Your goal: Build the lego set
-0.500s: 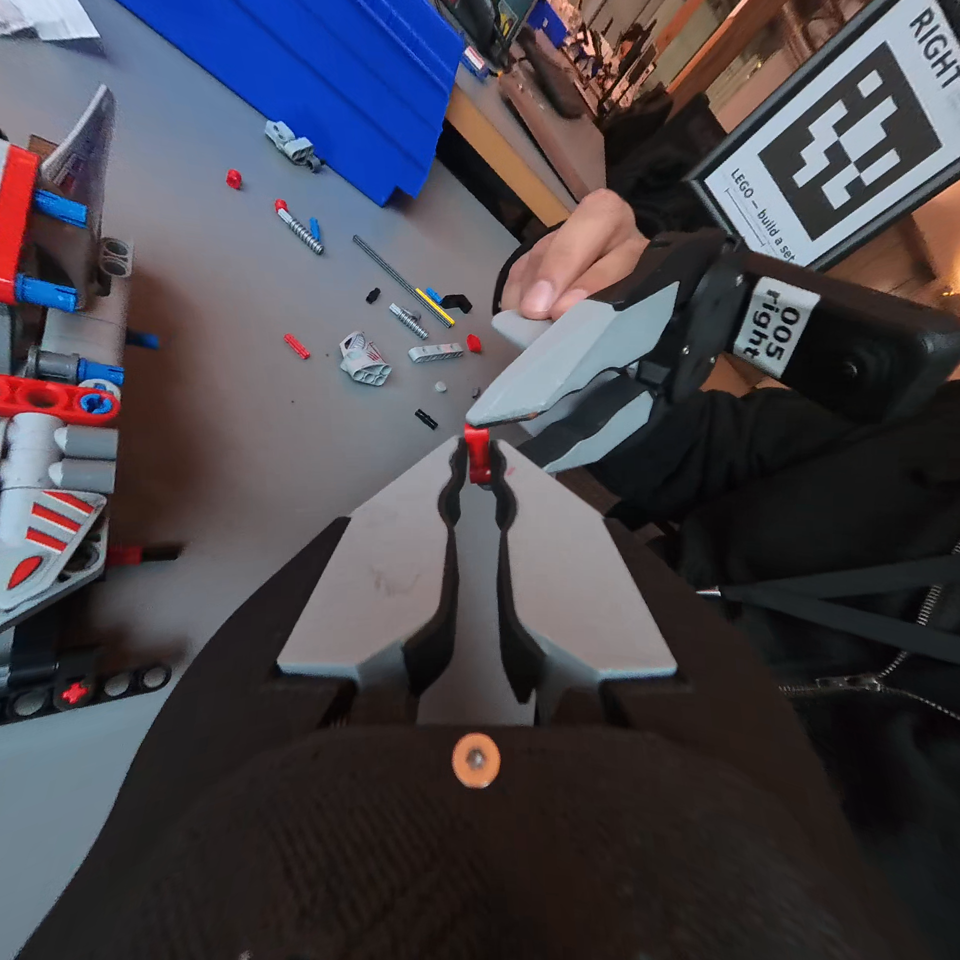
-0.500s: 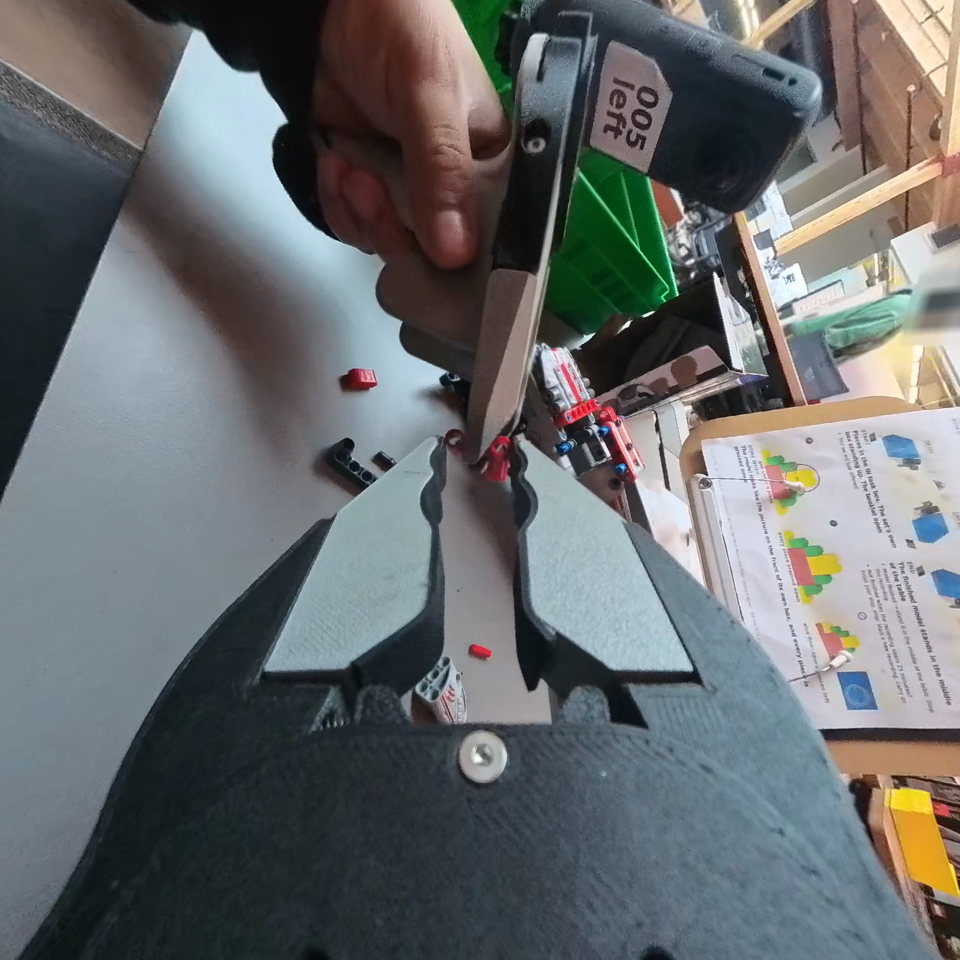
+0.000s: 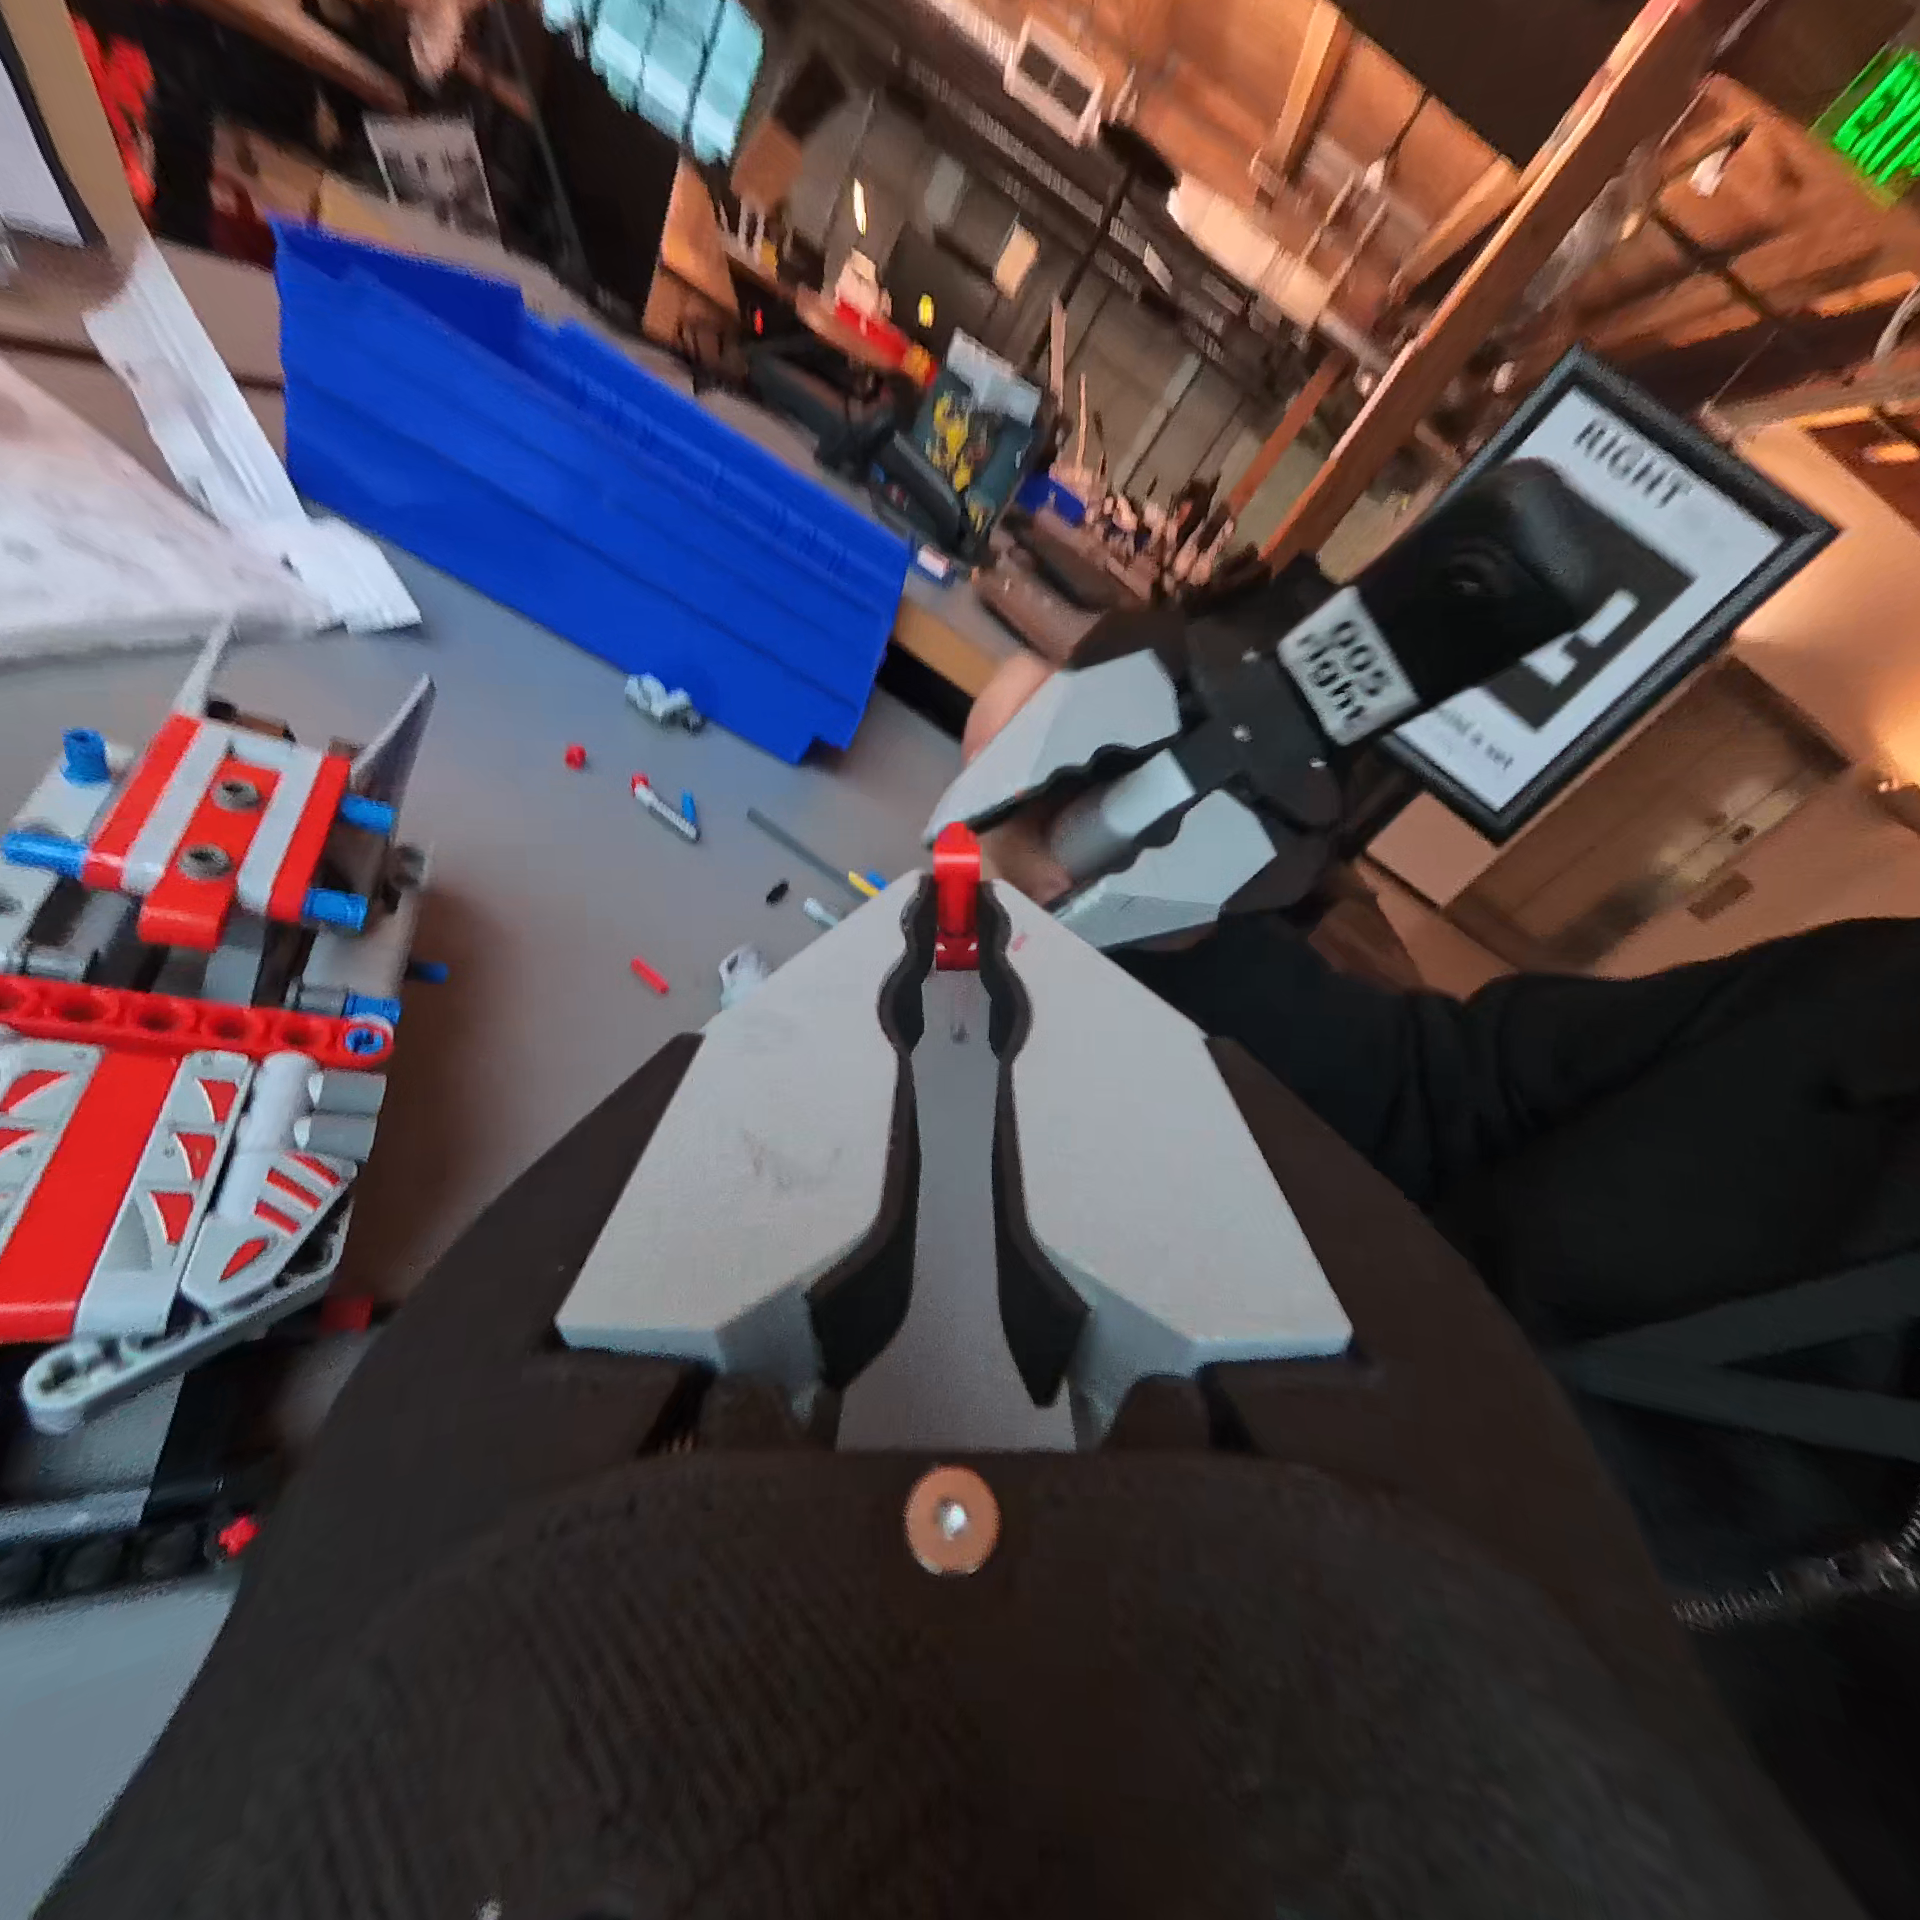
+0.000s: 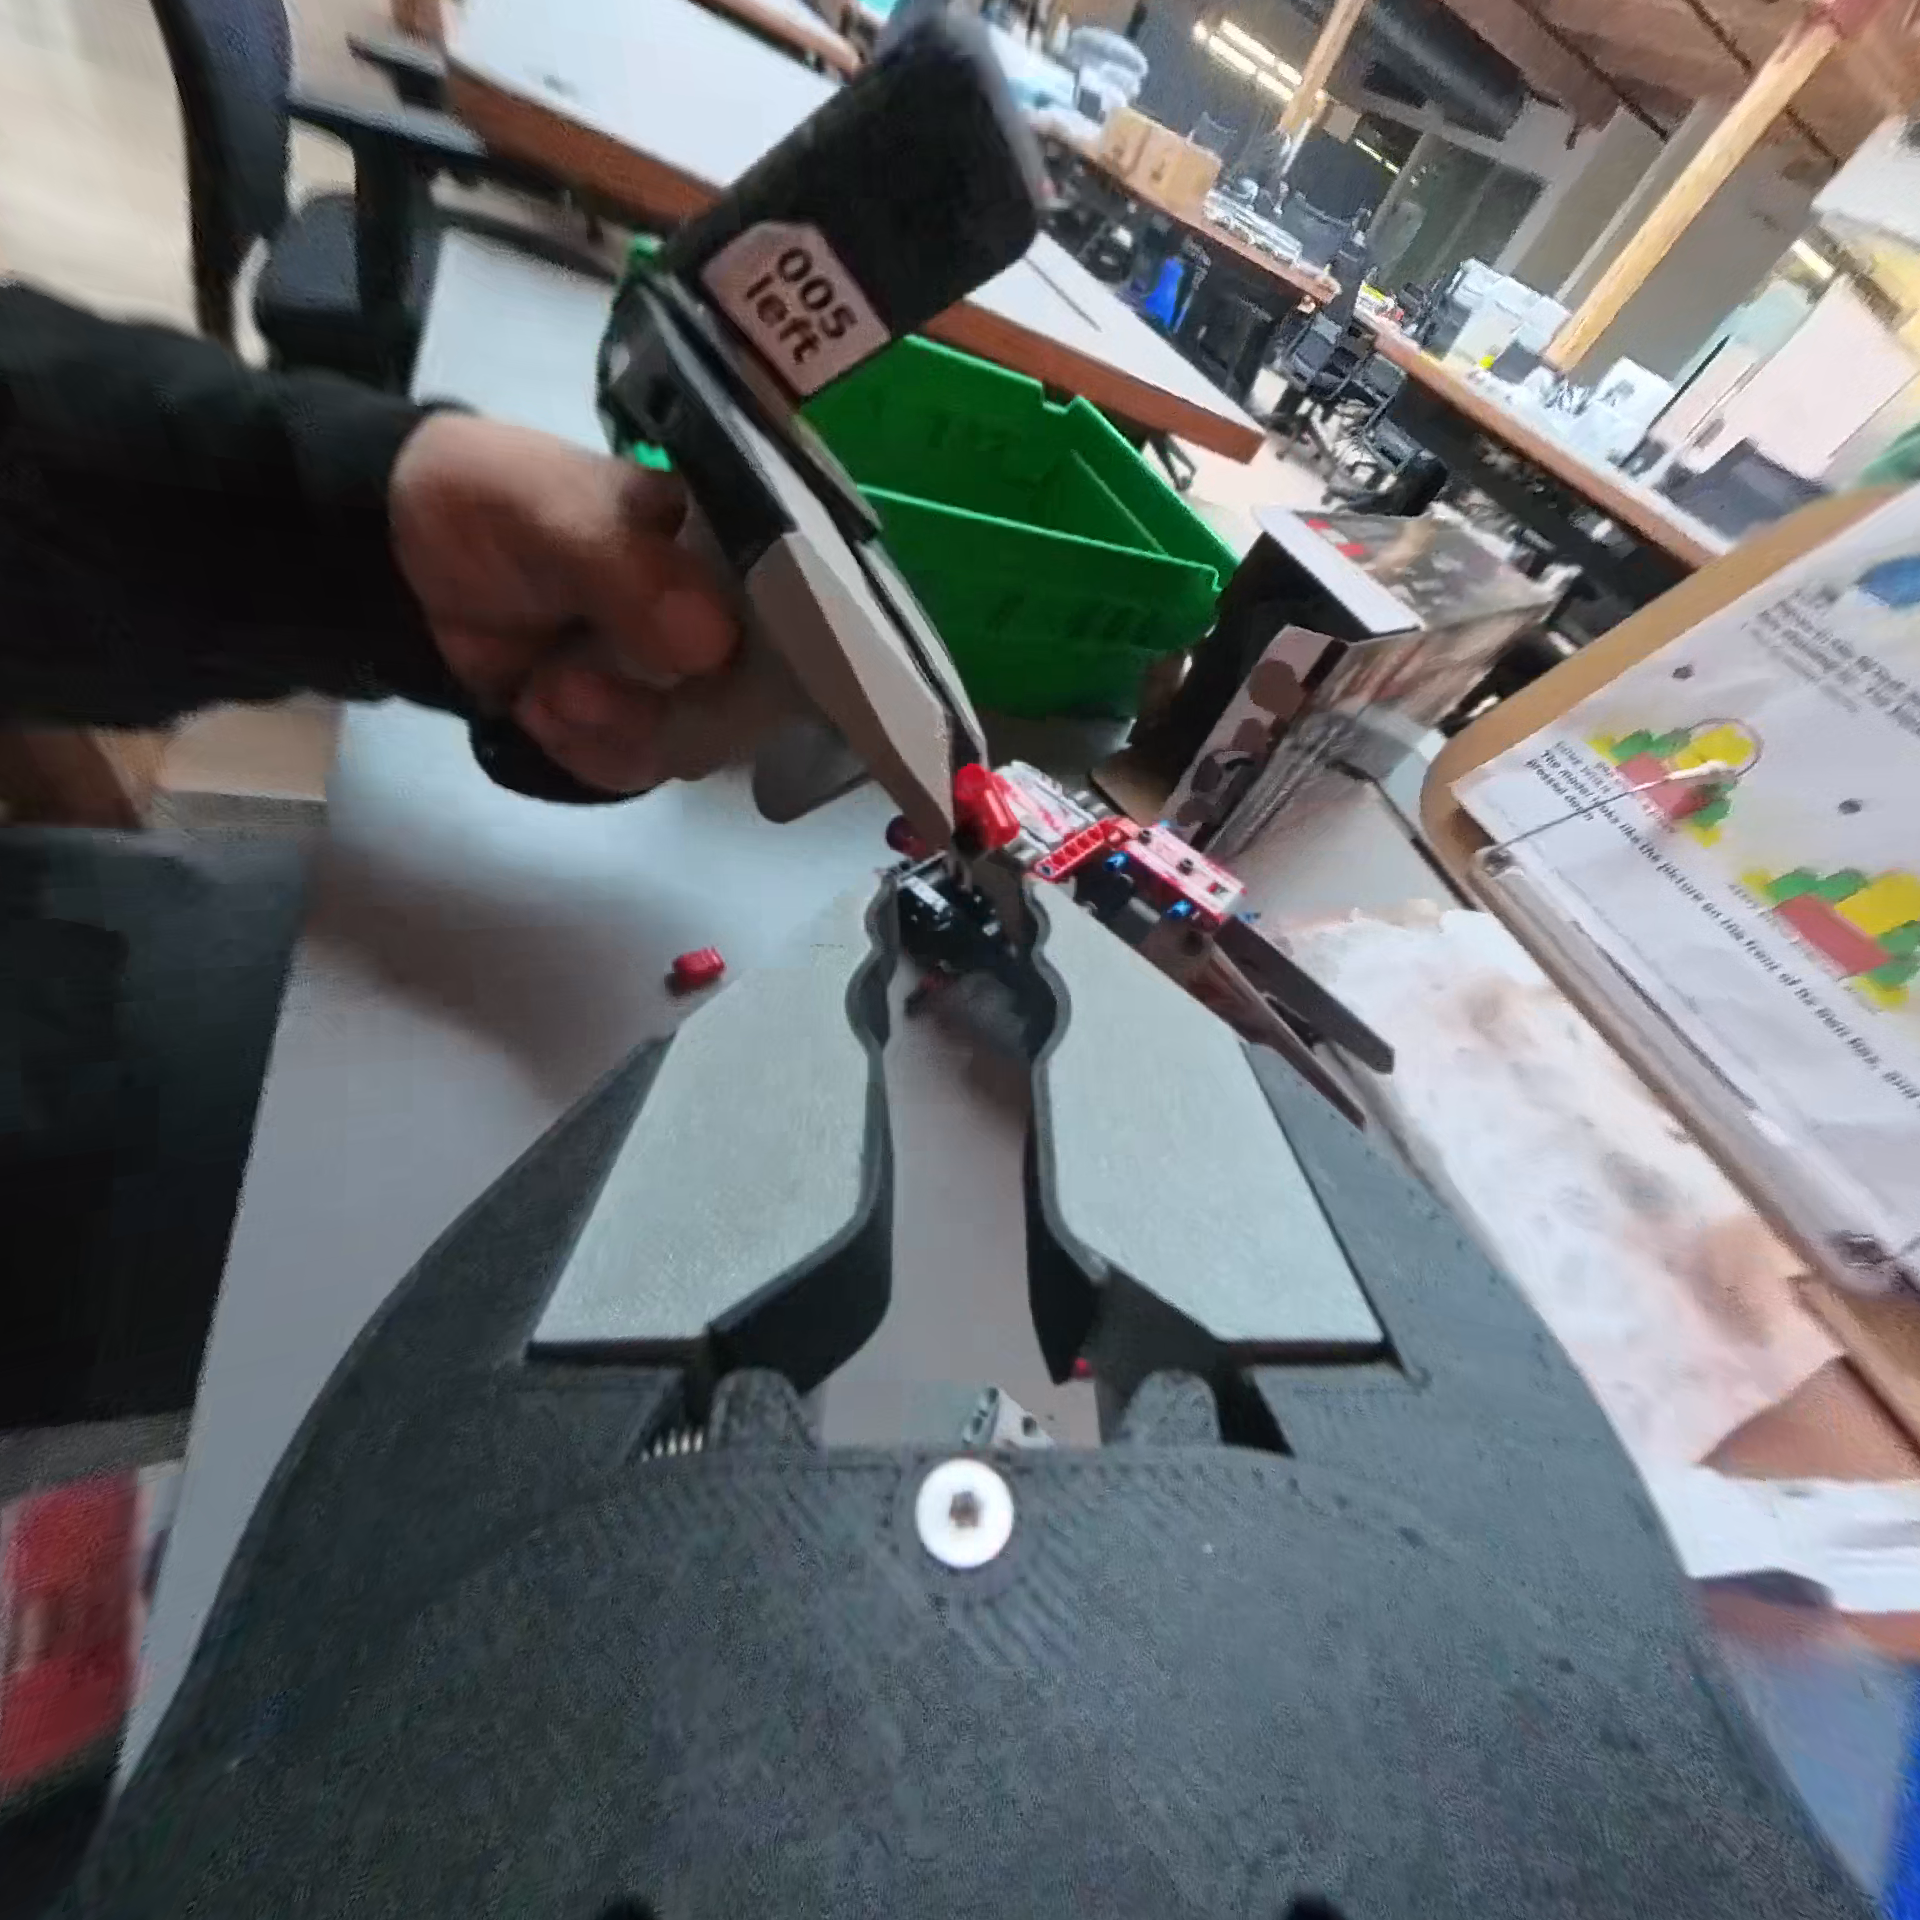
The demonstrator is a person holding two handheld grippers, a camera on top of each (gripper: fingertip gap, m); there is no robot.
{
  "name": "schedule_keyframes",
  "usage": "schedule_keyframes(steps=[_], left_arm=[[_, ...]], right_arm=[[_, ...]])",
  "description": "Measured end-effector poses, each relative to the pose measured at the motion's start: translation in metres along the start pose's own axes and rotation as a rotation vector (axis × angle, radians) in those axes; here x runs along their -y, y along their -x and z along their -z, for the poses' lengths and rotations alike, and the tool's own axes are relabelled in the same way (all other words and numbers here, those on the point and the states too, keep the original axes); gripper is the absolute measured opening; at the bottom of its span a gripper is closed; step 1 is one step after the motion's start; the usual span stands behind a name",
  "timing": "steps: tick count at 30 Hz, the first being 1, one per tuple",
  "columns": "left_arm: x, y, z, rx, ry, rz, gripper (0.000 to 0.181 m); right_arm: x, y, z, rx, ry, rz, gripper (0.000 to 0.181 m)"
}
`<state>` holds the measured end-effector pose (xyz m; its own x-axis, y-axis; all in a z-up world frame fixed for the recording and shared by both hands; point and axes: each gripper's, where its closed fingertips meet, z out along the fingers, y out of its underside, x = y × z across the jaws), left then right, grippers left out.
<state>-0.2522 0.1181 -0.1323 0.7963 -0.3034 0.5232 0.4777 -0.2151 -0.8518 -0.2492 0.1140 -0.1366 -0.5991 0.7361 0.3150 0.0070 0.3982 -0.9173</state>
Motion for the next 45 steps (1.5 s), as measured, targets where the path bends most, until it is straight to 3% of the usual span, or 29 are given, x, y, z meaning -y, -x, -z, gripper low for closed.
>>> schedule_keyframes(steps=[4,12,17,23,31,40,45], left_arm=[[0.022,-0.008,0.005,-0.023,-0.195,-0.005,0.005],[0.039,-0.024,0.012,-0.171,-0.405,0.083,0.005],[0.034,-0.034,0.006,-0.208,-0.378,0.038,0.005],[0.028,-0.038,-0.002,-0.211,-0.353,0.02,0.005],[0.024,-0.032,-0.004,-0.193,-0.309,0.044,0.005],[0.007,-0.028,-0.001,-0.114,-0.015,-0.112,0.021],[-0.003,-0.033,-0.001,-0.114,0.059,-0.192,0.01]], right_arm=[[0.013,0.006,0.0,0.148,-0.1,-0.28,0.021],[0.026,0.019,-0.01,0.19,-0.129,-0.446,0.019],[0.037,0.011,-0.002,0.245,-0.228,-0.586,0.017],[0.041,0.01,0.001,0.275,-0.29,-0.604,0.008],[0.032,0.005,0.002,0.277,-0.251,-0.607,0.004],[0.008,0.007,0.003,0.159,0.014,-0.274,0.004],[0.004,0.019,0.003,0.135,0.116,-0.08,0.005]])
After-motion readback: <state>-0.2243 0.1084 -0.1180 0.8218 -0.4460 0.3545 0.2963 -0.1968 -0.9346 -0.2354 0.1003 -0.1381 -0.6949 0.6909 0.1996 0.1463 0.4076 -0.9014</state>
